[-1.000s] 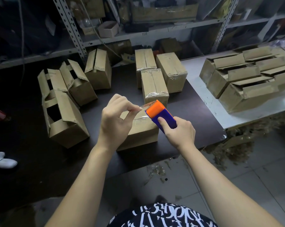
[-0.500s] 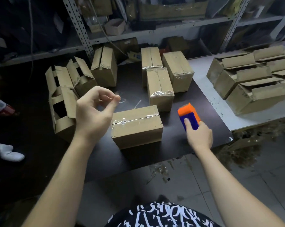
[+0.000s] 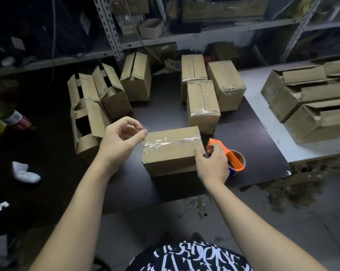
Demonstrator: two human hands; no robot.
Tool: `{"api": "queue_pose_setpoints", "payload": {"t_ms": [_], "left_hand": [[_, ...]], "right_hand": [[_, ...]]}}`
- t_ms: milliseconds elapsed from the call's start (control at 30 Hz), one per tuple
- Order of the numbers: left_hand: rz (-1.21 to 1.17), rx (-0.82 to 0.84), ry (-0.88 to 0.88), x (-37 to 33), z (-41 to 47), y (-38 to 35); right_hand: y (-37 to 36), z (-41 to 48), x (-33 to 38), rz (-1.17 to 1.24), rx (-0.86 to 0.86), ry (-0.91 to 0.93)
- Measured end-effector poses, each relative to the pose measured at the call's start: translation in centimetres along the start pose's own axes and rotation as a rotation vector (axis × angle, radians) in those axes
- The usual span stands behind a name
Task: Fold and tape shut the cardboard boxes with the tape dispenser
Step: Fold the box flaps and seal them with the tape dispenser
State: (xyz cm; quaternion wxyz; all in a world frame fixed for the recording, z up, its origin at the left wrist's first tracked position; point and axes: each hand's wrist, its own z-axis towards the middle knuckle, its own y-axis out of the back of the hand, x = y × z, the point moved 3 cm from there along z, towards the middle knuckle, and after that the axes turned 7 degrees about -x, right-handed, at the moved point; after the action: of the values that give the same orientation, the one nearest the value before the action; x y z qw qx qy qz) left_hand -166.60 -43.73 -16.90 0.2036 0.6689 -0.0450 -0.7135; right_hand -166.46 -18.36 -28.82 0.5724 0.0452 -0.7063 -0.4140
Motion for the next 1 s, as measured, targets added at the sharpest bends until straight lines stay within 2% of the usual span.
{"api": "queue_pose_setpoints", "payload": {"t_ms": [100, 267, 467, 600, 833, 1000], "left_hand": [[0.021, 0.026, -0.01, 0.5, 0.1, 1.2], [0.028, 0.068, 0.014, 1.5, -0.1, 2.8], [-0.087, 0.045, 0.083, 2.6, -0.5, 4.3], [-0.182, 0.051, 0.09, 2.3, -0.5, 4.4], [-0.267, 0.093, 0.119, 3.0, 0.4, 3.5], [-0.184, 0.013, 0.185, 4.2, 1.6, 2.1]], "right_hand": [[-1.4, -0.1, 0.7, -0.024, 0.101, -0.099], [-1.9, 0.9, 0.8, 0.203, 0.189, -0.045], [-2.7, 1.4, 2.6, 0.288, 0.158, -0.115], [-4.4, -0.8, 4.4, 0.219, 0.162, -0.2], [-6.2, 1.2, 5.3, 0.351, 0.36, -0.117], [-6.2, 2.3, 6.3, 0.435, 0.363, -0.019]]}}
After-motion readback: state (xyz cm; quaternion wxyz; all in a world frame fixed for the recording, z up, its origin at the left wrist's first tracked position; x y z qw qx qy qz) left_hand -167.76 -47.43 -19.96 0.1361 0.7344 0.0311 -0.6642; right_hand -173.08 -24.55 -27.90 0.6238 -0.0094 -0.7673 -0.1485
